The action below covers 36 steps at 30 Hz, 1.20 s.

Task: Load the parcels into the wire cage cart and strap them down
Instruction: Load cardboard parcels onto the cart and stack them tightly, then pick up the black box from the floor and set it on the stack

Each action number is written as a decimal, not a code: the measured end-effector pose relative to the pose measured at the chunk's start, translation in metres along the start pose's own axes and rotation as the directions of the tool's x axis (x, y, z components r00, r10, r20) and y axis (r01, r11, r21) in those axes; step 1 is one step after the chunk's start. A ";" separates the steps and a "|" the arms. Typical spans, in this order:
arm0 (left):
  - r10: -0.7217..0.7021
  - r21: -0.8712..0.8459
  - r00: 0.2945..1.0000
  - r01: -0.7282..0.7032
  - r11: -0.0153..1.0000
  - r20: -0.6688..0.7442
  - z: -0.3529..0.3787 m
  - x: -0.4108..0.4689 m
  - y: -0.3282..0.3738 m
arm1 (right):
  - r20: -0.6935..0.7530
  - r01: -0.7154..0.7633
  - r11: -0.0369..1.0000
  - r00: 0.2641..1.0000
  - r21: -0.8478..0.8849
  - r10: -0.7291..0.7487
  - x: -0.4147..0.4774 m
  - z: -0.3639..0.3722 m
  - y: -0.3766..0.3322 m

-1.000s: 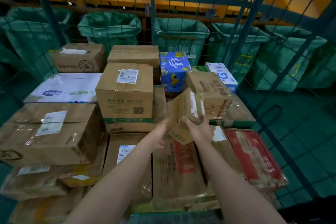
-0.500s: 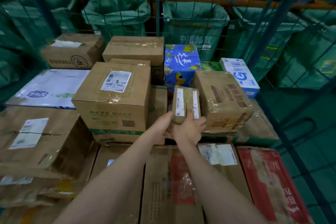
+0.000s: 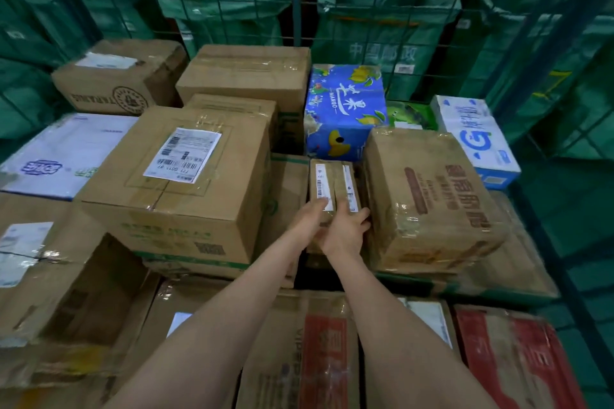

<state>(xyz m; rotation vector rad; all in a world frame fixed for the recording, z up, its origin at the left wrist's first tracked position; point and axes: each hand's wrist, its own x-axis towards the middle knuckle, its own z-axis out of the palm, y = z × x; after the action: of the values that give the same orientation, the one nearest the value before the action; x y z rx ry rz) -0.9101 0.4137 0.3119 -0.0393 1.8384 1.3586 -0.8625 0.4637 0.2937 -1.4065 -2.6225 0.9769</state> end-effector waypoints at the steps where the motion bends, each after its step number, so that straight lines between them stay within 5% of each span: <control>1: -0.016 0.019 1.000 0.016 1.000 0.010 0.001 0.004 0.001 | 0.006 -0.002 1.000 1.000 0.001 0.002 0.006 0.004 0.001; 5: -0.079 0.108 0.996 0.074 0.991 0.039 0.003 0.018 0.005 | 0.019 0.009 1.000 1.000 -0.001 -0.009 0.026 0.017 0.005; 10: 0.033 0.021 0.999 -0.034 0.999 0.002 0.009 0.042 0.005 | 0.027 0.062 0.996 0.998 -0.065 -0.061 0.047 0.017 0.007; 20: 0.021 -0.032 0.999 -0.022 0.999 -0.033 0.001 0.028 -0.008 | 0.145 0.090 0.992 0.987 -0.089 -0.077 0.041 0.004 0.008; 25: 0.050 -0.117 0.998 -0.055 0.992 -0.042 -0.022 0.092 -0.070 | 0.106 0.146 0.983 0.985 -0.109 -0.134 0.004 0.007 0.007; 36: 0.050 -0.064 0.993 -0.057 0.996 -0.105 -0.084 -0.126 -0.059 | 0.165 0.187 0.979 0.971 -0.081 -0.172 -0.133 0.021 -0.011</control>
<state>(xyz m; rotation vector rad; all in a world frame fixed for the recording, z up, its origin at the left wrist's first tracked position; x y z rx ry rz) -0.8488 0.2682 0.3502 -0.0978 1.8906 1.4798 -0.7974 0.3484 0.3186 -1.1236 -2.8856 0.9898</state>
